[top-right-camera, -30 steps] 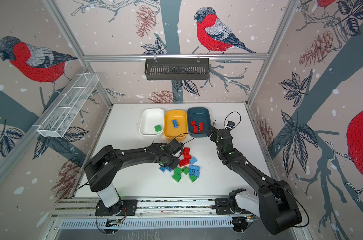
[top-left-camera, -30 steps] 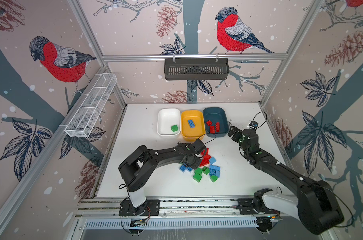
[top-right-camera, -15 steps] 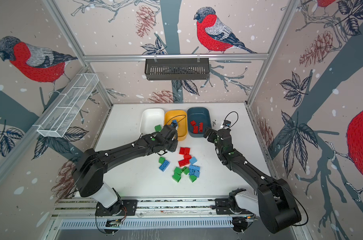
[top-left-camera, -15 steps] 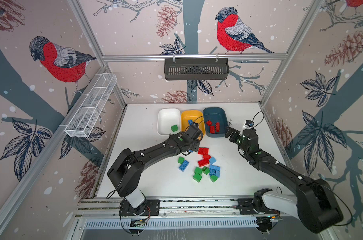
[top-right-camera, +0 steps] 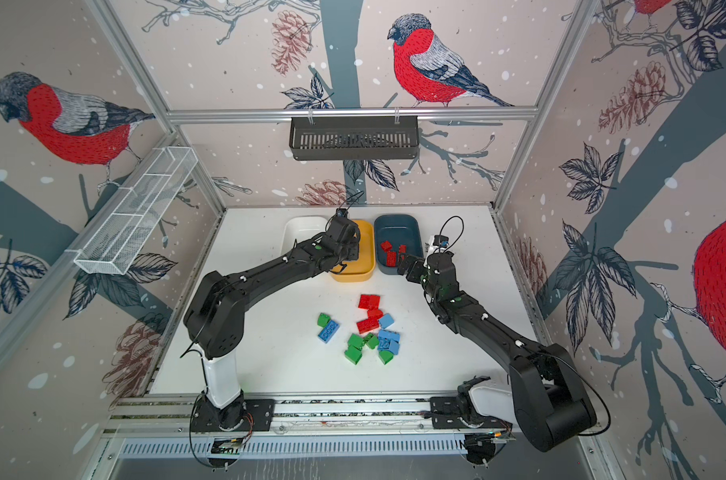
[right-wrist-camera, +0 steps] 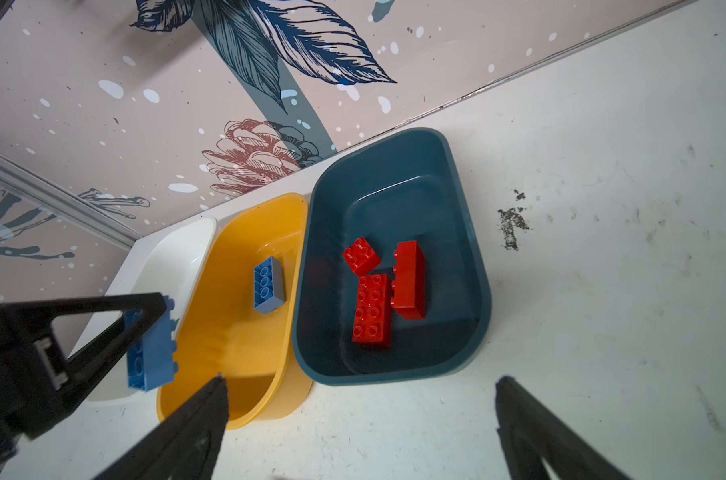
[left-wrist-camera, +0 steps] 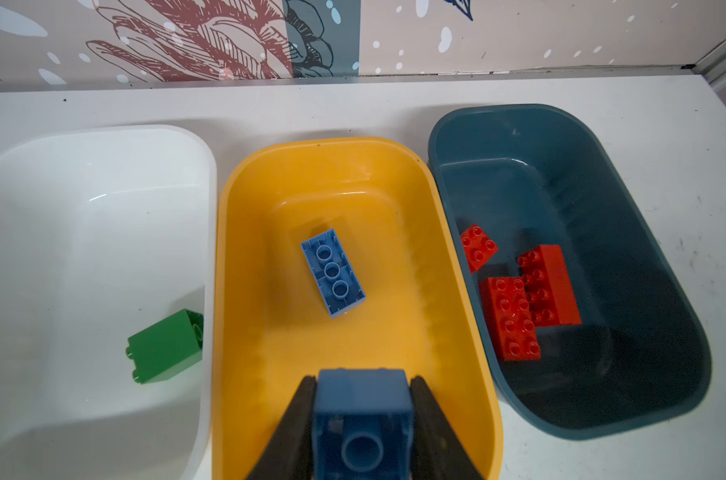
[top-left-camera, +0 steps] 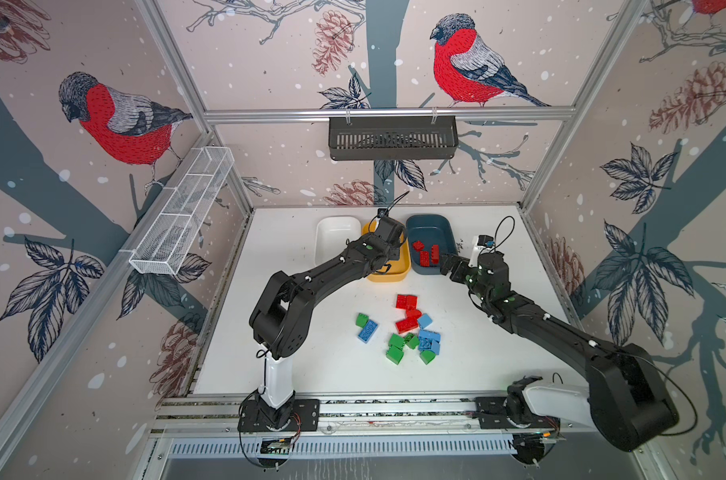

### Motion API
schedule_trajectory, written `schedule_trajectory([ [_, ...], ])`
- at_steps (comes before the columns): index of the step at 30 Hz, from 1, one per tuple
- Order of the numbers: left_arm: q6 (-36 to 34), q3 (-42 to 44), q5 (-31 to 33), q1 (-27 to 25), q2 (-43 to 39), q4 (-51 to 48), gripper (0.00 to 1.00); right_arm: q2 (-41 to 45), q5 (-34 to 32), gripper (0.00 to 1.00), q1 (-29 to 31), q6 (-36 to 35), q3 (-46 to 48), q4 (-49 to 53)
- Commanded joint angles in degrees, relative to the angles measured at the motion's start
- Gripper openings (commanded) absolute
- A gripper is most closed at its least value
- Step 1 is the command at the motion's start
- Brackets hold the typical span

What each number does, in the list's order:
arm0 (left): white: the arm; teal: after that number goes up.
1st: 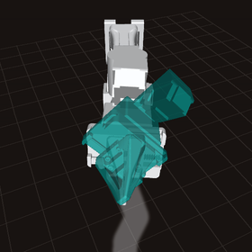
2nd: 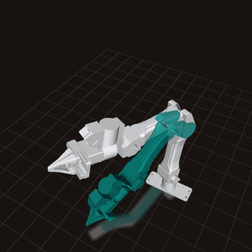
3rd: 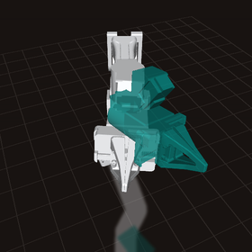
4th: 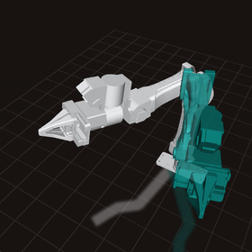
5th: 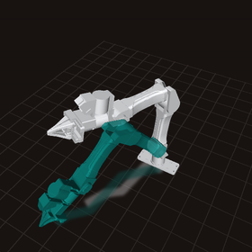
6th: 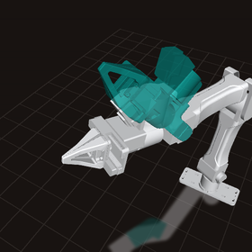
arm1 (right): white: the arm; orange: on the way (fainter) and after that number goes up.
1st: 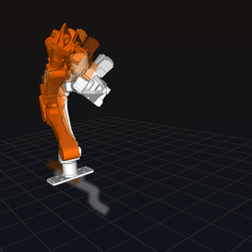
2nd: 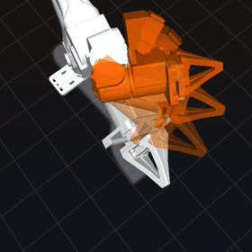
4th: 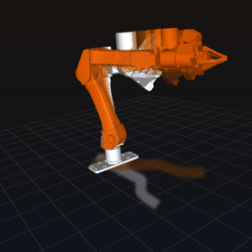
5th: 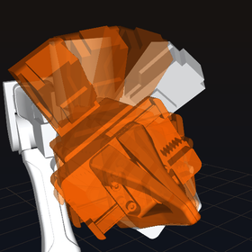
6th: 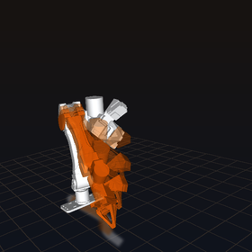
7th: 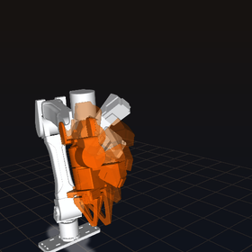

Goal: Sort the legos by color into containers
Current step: 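Carry the blue brick into the yellow tub and open the left gripper, then lower the left gripper onto a green brick in the pile and close it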

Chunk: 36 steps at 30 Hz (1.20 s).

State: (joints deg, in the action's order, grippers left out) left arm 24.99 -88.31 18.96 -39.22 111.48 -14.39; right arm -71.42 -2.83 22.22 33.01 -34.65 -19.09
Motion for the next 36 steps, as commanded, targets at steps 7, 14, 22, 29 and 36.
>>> schedule_trajectory([
  [7,-0.7,-10.4,-4.6,1.3,10.8,-0.8,0.33,-0.1,0.3,0.99,0.7,-2.0,-0.7,3.3],
  [14,-1.8,-15.9,-5.3,1.5,13.6,-4.5,0.7,0.7,-0.2,0.99,1.2,-4.0,-0.8,7.1],
  [22,-2.0,-8.0,-6.9,1.4,5.9,-4.0,0.89,0.9,-0.5,1.0,1.8,-5.1,-0.7,8.6],
  [29,-1.3,7.2,-6.8,1.4,-6.0,-6.3,0.96,0.5,-2.0,0.99,2.6,-5.2,-0.3,6.8],
  [36,-2.0,22.8,-12.9,1.4,-17.1,-11.3,0.96,-0.1,-4.9,0.99,4.3,-6.2,0.5,4.8],
])
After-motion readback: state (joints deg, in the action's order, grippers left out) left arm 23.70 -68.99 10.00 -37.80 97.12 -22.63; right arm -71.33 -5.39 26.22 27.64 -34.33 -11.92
